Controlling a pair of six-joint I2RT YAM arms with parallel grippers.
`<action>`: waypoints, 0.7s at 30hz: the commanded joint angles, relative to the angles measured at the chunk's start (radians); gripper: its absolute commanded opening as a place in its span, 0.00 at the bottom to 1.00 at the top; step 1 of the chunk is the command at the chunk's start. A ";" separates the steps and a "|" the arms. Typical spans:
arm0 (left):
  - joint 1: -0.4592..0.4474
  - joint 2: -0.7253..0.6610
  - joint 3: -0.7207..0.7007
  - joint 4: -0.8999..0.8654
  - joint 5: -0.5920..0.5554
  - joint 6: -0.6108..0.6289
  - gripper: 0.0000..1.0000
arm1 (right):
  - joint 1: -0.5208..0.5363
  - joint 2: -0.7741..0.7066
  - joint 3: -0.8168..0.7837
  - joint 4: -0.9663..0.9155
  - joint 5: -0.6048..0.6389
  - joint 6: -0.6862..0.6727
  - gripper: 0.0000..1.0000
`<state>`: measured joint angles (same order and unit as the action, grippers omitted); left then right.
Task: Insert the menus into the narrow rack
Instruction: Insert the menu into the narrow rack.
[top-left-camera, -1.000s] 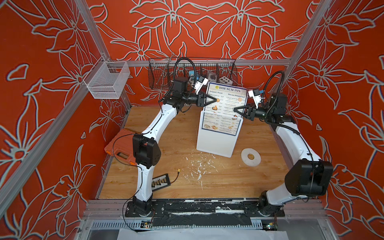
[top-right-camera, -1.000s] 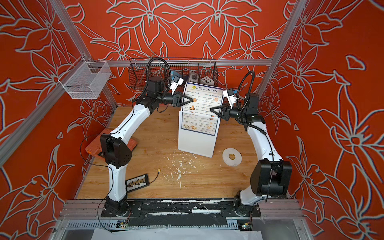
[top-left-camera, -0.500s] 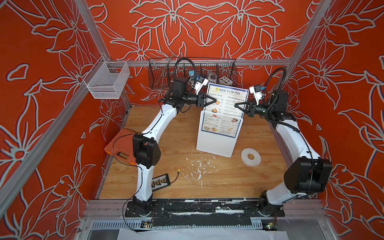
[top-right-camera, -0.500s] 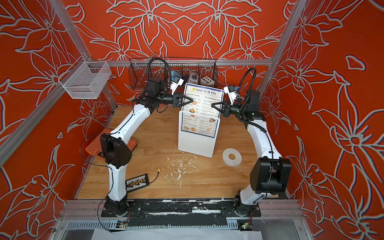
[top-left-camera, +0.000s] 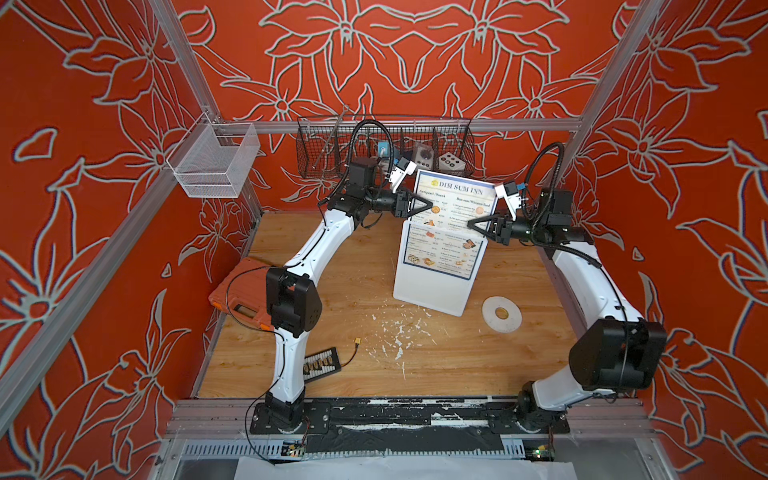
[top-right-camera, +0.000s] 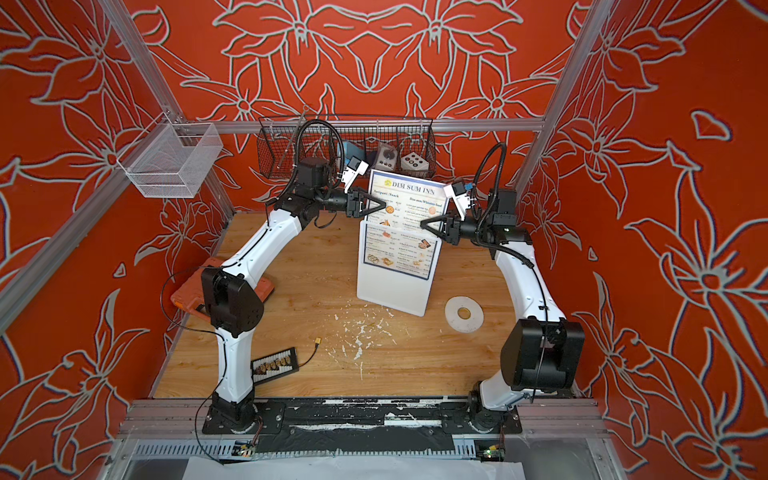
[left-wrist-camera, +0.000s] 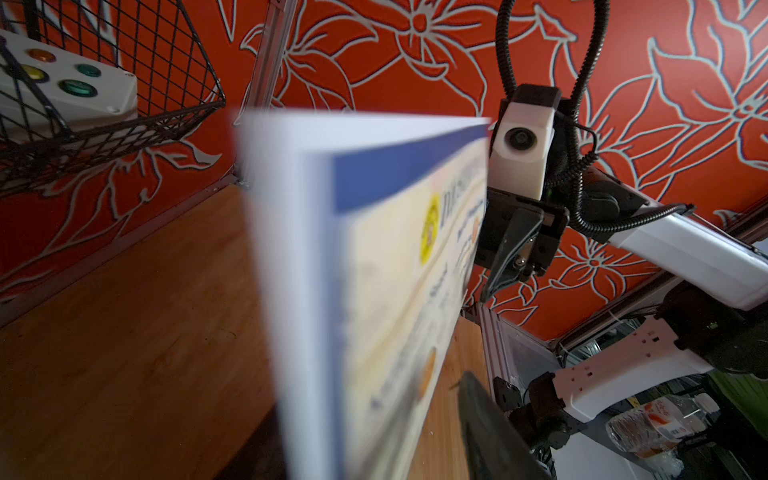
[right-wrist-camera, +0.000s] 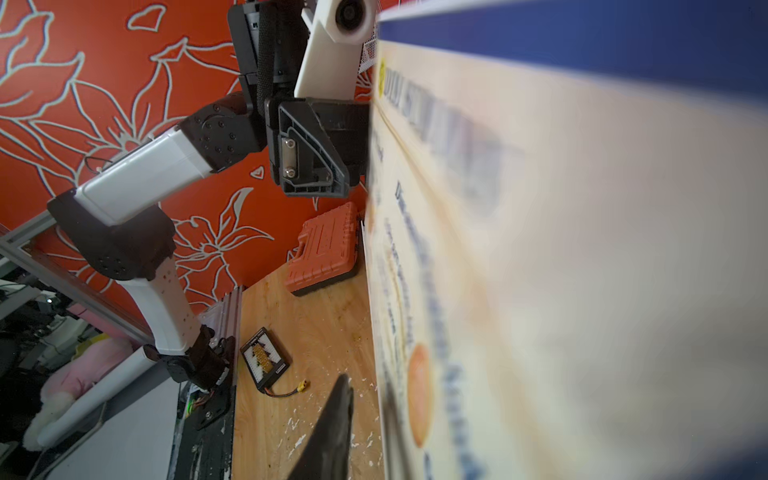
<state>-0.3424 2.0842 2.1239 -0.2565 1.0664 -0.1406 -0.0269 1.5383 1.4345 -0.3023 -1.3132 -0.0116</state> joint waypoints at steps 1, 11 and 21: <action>-0.004 -0.043 -0.005 -0.005 0.006 0.025 0.54 | 0.003 -0.004 0.043 0.188 0.006 0.136 0.24; -0.004 -0.041 0.002 0.011 0.026 0.013 0.56 | 0.007 0.059 0.103 0.104 0.040 0.083 0.04; -0.011 -0.062 -0.023 -0.004 0.040 0.038 0.58 | 0.012 0.017 0.053 0.005 0.052 -0.022 0.01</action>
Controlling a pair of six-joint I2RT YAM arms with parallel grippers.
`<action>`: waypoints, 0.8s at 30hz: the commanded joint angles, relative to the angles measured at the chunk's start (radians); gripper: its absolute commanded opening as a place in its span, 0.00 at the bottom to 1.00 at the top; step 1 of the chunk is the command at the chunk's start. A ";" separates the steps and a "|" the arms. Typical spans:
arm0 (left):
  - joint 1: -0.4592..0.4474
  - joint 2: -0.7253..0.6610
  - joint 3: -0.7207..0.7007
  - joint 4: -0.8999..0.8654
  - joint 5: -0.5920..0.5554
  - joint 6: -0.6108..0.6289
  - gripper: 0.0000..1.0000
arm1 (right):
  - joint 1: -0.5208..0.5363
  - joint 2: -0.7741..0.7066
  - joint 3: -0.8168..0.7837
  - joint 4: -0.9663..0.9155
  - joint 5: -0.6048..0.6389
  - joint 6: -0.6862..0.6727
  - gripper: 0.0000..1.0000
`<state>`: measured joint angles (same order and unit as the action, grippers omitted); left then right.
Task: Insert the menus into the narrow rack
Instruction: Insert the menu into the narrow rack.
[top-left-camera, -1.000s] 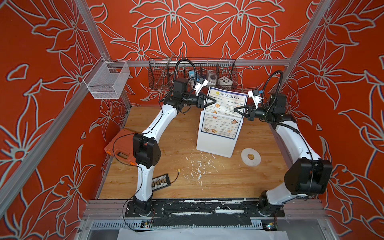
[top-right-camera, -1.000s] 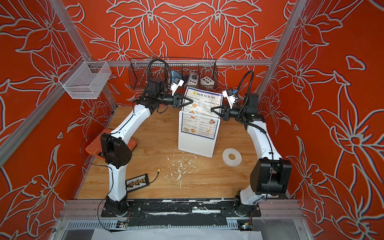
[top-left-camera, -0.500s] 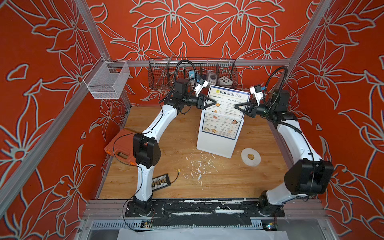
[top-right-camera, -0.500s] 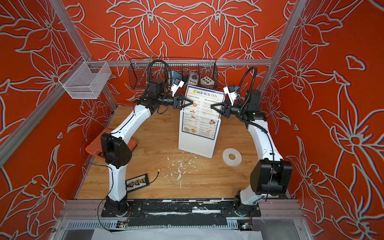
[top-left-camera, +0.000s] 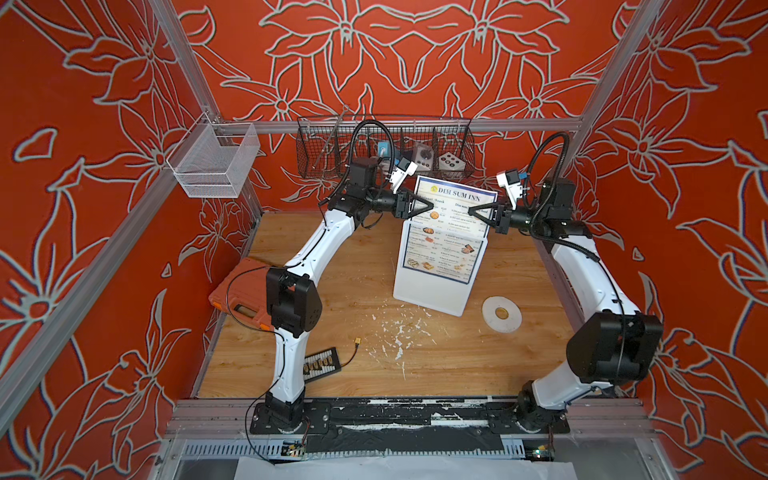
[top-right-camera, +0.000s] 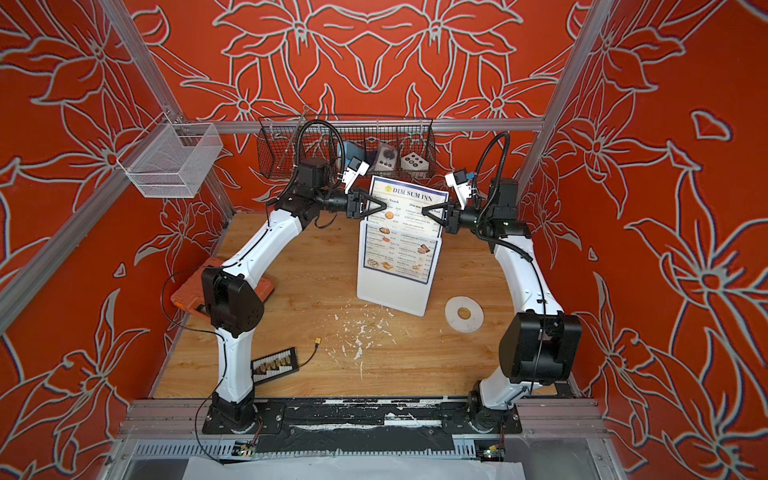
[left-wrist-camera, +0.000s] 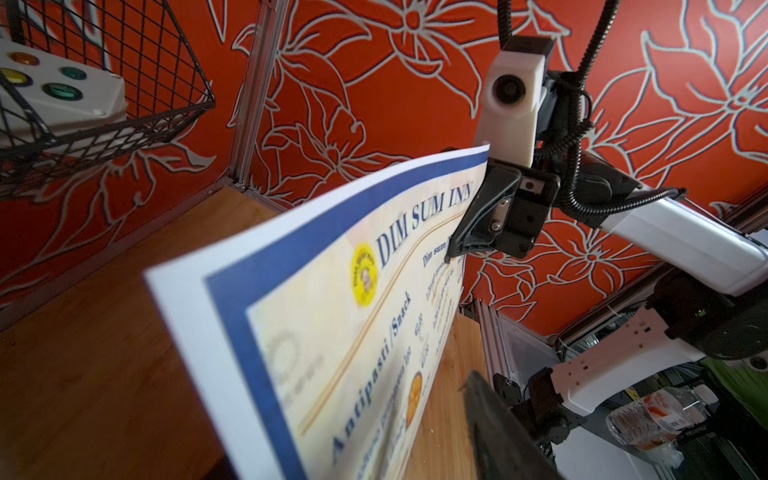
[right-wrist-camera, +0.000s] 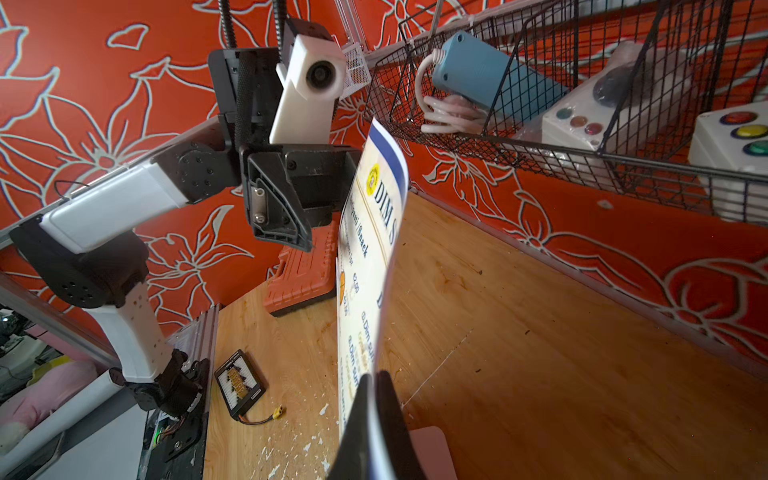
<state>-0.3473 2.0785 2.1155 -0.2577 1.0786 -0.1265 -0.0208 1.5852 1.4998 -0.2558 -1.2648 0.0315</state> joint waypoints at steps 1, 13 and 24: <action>-0.007 -0.058 -0.015 -0.003 0.029 0.023 0.58 | 0.006 -0.035 -0.016 -0.049 0.005 -0.074 0.01; -0.006 -0.085 -0.054 -0.002 0.022 0.024 0.59 | 0.017 -0.077 -0.042 -0.001 0.007 -0.028 0.16; -0.007 -0.104 -0.075 0.001 0.027 0.026 0.59 | 0.018 -0.046 -0.004 0.076 0.021 0.059 0.09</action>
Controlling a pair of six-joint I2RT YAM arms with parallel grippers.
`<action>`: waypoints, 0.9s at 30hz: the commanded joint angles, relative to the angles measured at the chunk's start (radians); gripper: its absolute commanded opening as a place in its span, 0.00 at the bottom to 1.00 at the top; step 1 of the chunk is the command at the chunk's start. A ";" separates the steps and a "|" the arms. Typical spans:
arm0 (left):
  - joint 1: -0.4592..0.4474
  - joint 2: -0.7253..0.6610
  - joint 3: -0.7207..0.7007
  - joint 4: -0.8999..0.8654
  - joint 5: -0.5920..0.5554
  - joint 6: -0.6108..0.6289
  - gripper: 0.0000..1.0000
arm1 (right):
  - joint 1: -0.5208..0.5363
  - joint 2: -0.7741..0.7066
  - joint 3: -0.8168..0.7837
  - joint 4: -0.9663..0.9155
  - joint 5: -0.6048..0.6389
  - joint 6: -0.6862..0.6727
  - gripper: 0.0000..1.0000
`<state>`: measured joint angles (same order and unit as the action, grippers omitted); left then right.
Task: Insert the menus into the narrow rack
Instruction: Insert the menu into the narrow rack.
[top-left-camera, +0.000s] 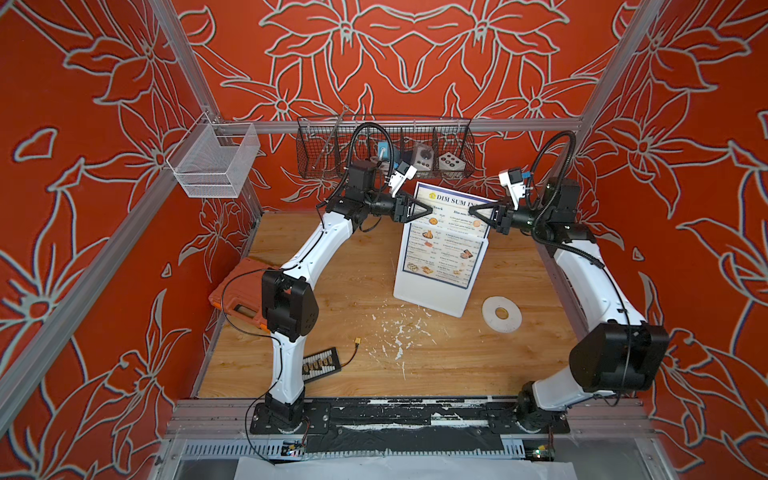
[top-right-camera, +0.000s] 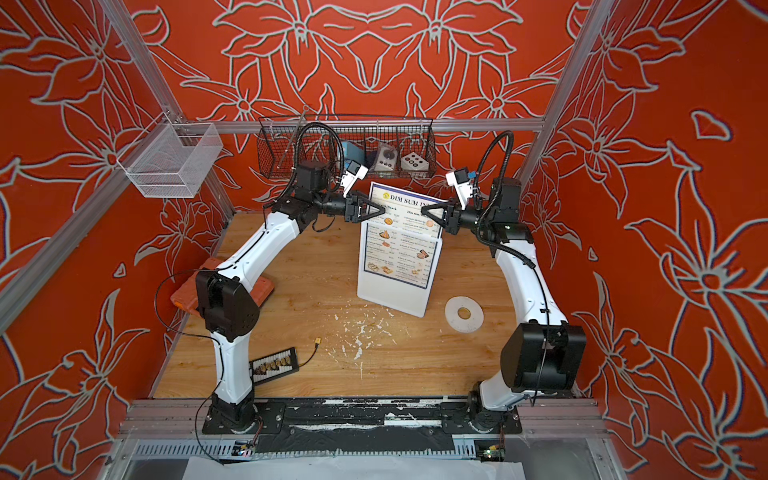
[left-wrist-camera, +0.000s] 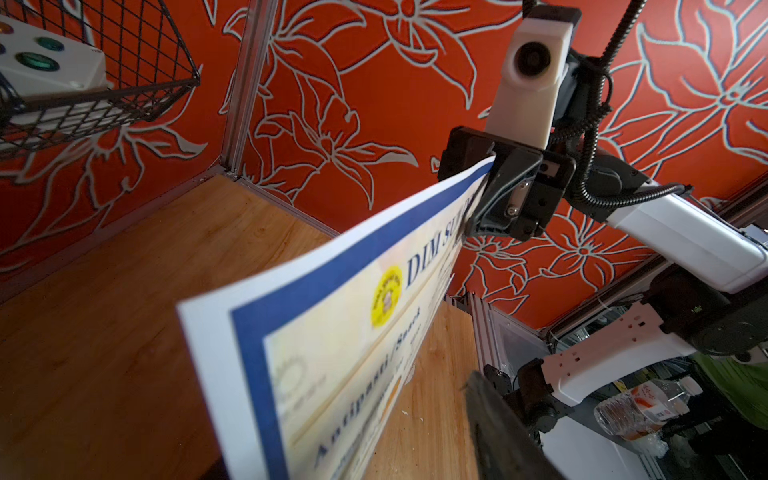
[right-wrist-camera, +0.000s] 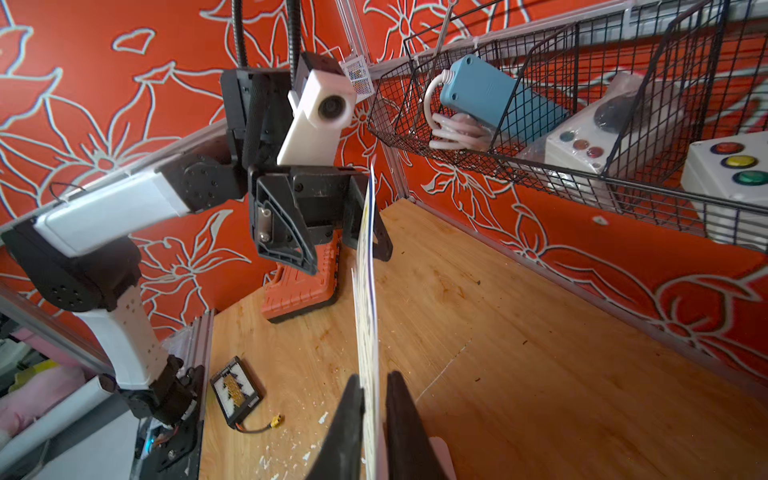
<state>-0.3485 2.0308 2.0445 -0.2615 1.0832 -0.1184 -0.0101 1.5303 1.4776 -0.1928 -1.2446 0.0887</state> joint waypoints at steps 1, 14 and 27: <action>-0.005 -0.056 -0.005 0.005 0.020 0.017 0.59 | 0.008 0.010 0.013 0.003 -0.002 -0.010 0.06; -0.007 -0.121 -0.116 0.056 0.000 -0.012 0.59 | 0.013 -0.016 -0.037 -0.166 -0.061 -0.175 0.00; -0.015 -0.114 -0.162 0.105 -0.093 -0.070 0.64 | 0.016 -0.051 -0.021 -0.183 0.014 -0.195 0.19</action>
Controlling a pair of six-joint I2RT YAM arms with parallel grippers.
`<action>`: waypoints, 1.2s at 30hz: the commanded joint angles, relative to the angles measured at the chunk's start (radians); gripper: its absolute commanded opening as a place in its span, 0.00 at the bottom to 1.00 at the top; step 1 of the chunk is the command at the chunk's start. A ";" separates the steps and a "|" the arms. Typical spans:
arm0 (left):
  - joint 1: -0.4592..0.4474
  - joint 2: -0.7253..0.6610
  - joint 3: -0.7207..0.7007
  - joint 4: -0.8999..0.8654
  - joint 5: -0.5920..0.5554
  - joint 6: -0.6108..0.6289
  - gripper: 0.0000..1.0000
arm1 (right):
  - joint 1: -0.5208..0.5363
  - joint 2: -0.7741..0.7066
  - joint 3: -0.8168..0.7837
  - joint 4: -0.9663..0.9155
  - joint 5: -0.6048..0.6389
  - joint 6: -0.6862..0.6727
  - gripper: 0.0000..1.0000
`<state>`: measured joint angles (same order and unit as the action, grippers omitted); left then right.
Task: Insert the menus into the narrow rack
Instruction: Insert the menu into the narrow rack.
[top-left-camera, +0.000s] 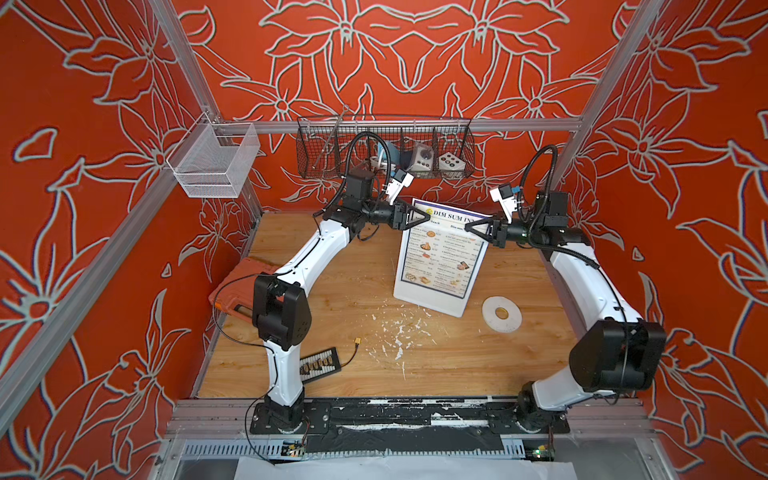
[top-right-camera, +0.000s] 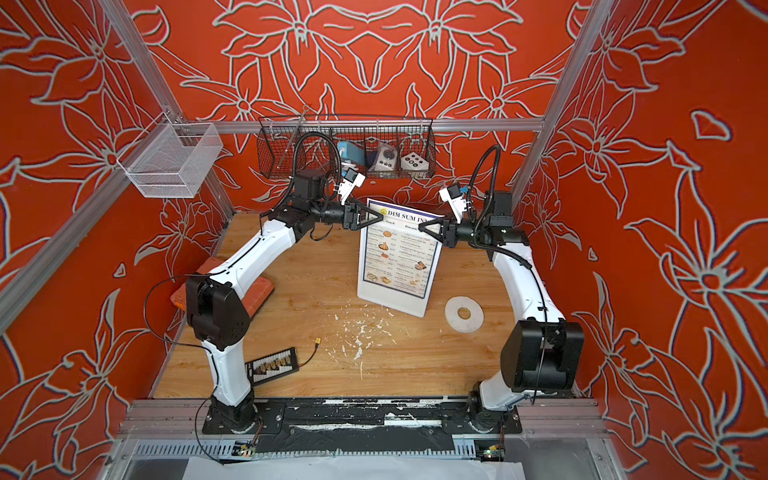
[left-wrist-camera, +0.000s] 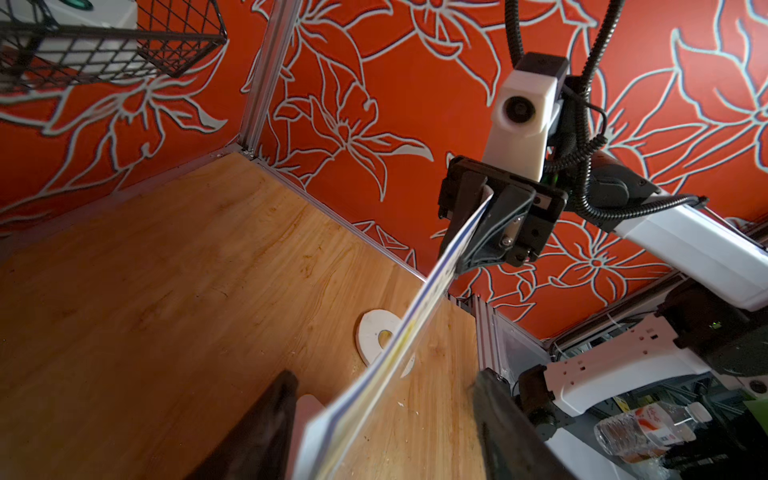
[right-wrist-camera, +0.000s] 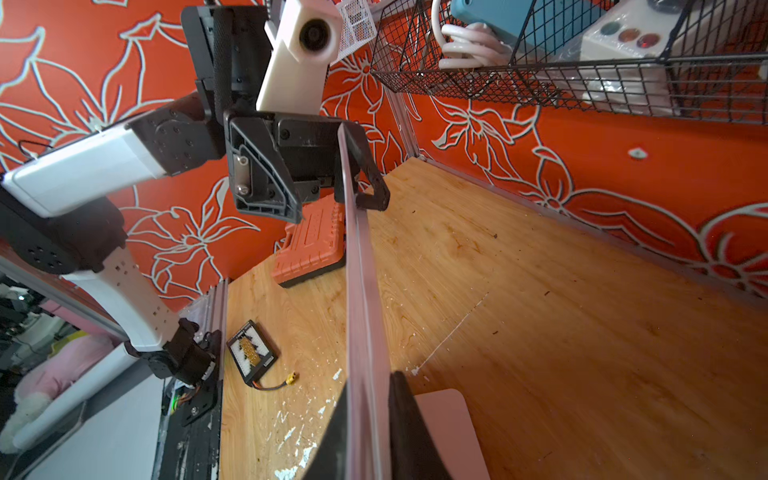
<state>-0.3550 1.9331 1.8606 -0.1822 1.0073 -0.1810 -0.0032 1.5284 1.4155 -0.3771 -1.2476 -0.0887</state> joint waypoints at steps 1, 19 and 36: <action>-0.009 -0.016 0.024 0.024 -0.019 -0.009 0.64 | 0.010 -0.053 0.046 0.009 0.017 -0.012 0.20; -0.019 -0.068 -0.015 0.036 -0.064 -0.046 0.65 | 0.011 -0.029 0.035 -0.098 0.001 -0.089 0.00; -0.021 -0.082 -0.020 0.001 -0.144 -0.054 0.71 | 0.010 -0.106 0.002 -0.015 0.161 -0.086 0.23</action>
<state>-0.3679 1.8839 1.8309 -0.1856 0.8604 -0.2363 0.0067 1.4555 1.4235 -0.4755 -1.1172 -0.2039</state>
